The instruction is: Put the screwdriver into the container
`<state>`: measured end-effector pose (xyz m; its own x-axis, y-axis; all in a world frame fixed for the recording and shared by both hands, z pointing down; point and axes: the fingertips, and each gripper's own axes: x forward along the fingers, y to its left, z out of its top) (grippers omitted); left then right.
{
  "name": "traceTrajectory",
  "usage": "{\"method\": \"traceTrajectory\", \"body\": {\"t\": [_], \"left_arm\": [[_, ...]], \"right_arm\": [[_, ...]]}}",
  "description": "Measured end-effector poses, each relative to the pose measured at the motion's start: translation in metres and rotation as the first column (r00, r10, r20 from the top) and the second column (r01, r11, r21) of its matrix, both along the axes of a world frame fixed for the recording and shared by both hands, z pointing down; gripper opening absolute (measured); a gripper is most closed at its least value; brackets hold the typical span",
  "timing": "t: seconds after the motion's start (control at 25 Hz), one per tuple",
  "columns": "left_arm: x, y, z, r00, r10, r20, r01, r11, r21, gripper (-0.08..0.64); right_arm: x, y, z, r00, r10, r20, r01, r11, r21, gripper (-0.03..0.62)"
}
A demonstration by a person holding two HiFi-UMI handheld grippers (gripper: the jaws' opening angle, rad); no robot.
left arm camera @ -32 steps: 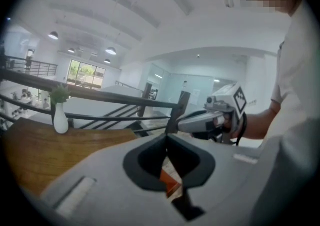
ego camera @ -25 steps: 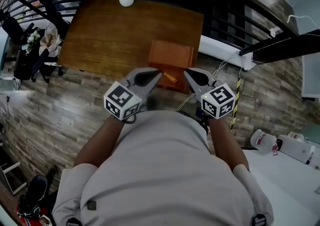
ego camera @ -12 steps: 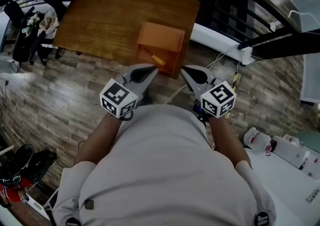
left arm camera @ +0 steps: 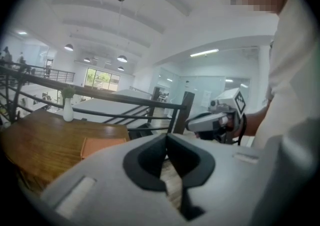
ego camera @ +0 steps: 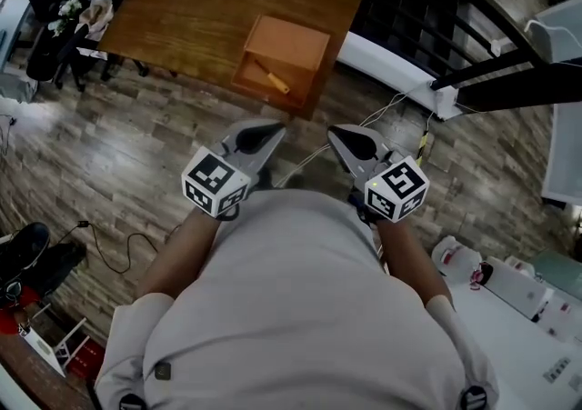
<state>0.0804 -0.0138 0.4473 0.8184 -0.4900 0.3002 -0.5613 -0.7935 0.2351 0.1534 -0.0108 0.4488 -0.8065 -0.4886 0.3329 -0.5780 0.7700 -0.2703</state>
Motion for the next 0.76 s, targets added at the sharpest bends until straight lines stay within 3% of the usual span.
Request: {"method": "traceTrajectory", "body": {"t": [0.76], "left_arm": [[0.012,0.072,0.005,0.999,-0.052,-0.013,0.052,0.999,-0.016,0.003]], "right_arm": [[0.016,0.07,0.002,0.999,-0.035,0.011,0.035,0.999,-0.003,0.008]]}}
